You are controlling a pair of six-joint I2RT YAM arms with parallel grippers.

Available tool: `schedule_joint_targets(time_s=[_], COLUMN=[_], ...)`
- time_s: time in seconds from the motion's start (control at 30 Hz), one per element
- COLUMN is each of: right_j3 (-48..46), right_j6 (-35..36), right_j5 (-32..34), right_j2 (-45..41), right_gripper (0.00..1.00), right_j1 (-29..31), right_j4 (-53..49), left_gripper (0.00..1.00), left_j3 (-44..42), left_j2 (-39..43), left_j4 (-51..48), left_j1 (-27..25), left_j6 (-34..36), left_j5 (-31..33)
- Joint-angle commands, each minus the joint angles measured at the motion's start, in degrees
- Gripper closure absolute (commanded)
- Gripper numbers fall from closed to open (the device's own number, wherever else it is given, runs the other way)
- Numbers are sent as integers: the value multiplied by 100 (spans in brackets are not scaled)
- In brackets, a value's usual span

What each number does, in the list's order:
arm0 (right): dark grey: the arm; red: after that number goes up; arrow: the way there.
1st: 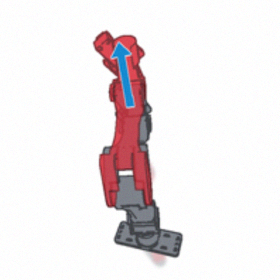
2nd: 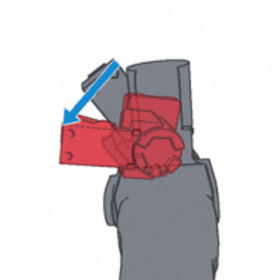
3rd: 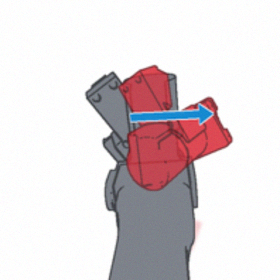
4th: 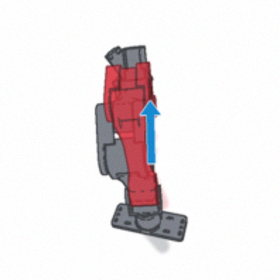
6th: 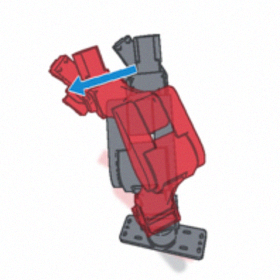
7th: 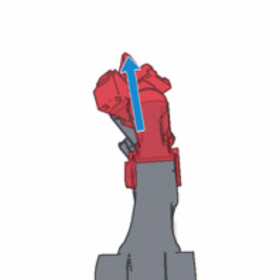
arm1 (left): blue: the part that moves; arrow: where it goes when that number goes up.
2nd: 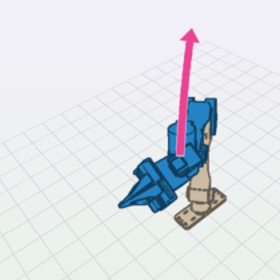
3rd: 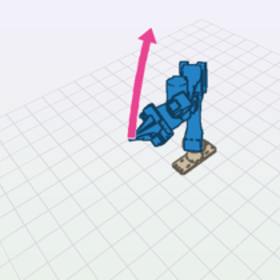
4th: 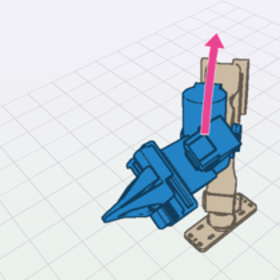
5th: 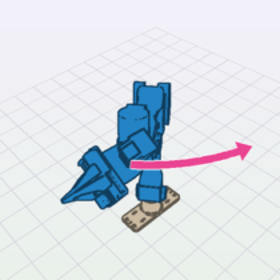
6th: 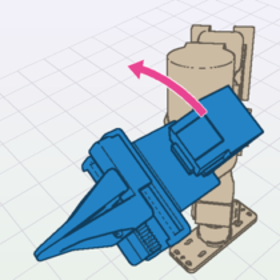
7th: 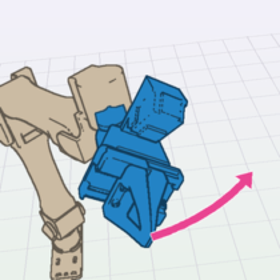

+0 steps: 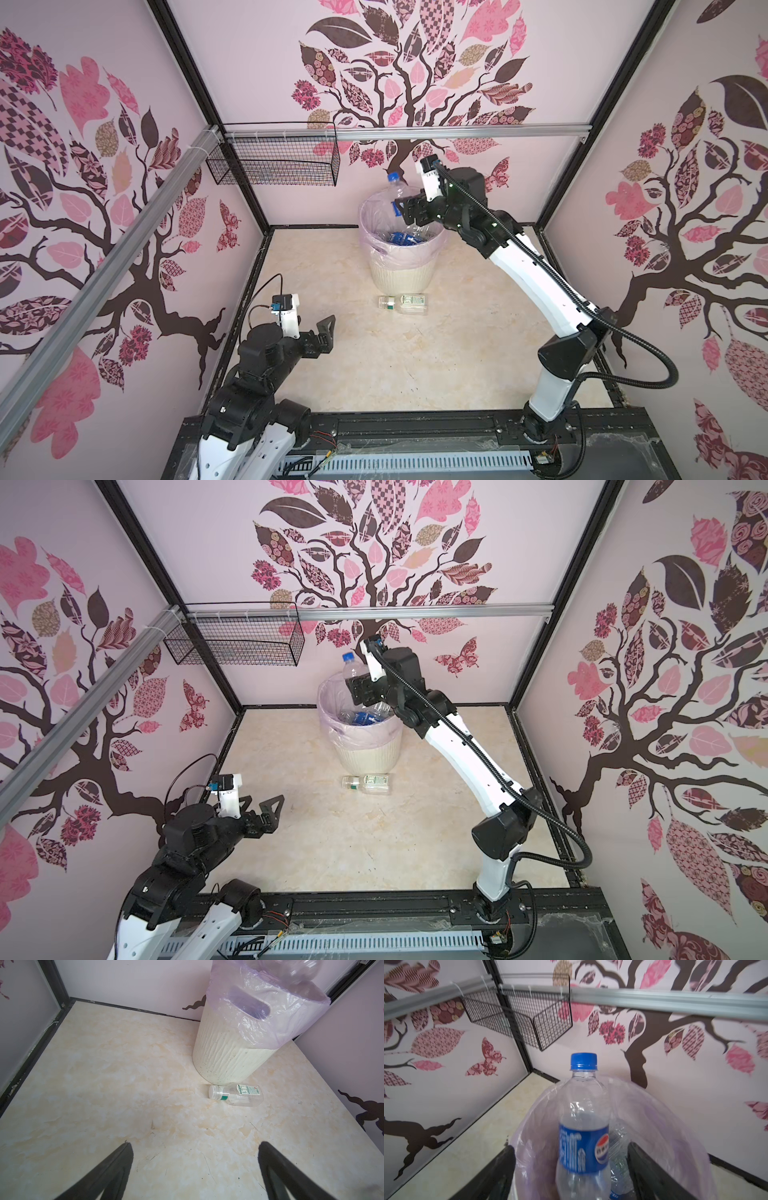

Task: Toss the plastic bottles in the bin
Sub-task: 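Lift the blue-capped bottle with the right gripper and drop it into the bin, then withdraw the right gripper from the bin and lower it toward the green-labelled bottle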

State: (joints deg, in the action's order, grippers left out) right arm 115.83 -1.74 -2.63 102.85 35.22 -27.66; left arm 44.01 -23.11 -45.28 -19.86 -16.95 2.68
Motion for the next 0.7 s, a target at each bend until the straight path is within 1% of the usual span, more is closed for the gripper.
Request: schedule_joint_targets(time_s=[0.0,0.07,0.17,0.4,0.57,0.67], right_j3=[-496,-987,-1598,-3422,-4762,-5480], right_j6=[-55,-37,-14,-42,-36,-119], right_j5=[-105,-30,33,14,74,-23], right_j2=[-796,-1250,-1913,-3489,-4320,-4680], right_gripper=[10,9,9,8,8,10], right_j1=[68,62,58,55,57,56], right_j4=[-14,195,255,370,253,252], left_gripper=[2,2,2,2,2,2], left_j3=[-130,-121,-128,-121,-129,-127], left_j2=[49,13,1,-9,-31,-52], left_j4=[113,107,120,124,121,118], left_j1=[17,17,17,17,17,17], left_j6=[-12,-1,-3,-1,-1,-2], left_j5=[-99,-141,-177,-215,-215,-215])
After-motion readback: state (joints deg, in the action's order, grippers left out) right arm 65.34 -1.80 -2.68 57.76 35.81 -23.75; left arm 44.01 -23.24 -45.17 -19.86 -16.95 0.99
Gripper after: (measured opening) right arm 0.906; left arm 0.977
